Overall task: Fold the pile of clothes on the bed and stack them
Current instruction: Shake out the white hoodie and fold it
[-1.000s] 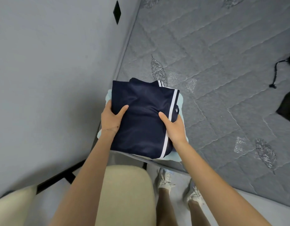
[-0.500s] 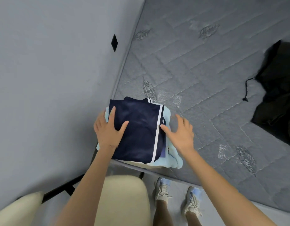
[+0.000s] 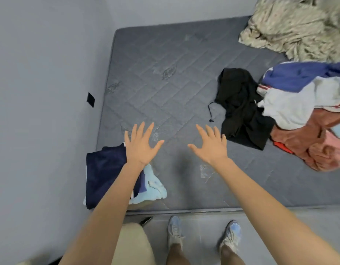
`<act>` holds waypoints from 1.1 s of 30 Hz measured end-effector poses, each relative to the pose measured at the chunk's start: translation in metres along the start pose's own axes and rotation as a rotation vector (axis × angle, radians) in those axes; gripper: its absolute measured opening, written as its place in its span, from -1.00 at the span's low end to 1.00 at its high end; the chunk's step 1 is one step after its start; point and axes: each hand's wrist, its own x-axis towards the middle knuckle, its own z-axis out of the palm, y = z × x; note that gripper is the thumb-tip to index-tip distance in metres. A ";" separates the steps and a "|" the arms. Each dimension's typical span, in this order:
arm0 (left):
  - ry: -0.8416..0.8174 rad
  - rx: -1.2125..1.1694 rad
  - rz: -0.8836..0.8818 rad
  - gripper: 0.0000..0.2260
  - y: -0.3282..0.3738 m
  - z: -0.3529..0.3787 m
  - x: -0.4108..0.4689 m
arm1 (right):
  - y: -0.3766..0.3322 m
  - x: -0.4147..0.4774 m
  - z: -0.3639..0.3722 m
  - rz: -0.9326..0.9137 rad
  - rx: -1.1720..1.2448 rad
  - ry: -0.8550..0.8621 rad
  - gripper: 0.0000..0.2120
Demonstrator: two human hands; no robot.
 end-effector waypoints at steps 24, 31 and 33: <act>-0.168 0.016 0.267 -0.36 0.452 0.048 0.015 | 0.388 -0.063 -0.168 0.250 0.003 0.123 -0.27; -0.191 0.030 0.324 -0.35 0.496 0.063 0.062 | 0.437 -0.029 -0.186 0.339 0.068 0.138 -0.25; -0.186 0.060 0.367 -0.36 0.512 0.068 0.080 | 0.454 -0.017 -0.190 0.377 0.069 0.155 -0.25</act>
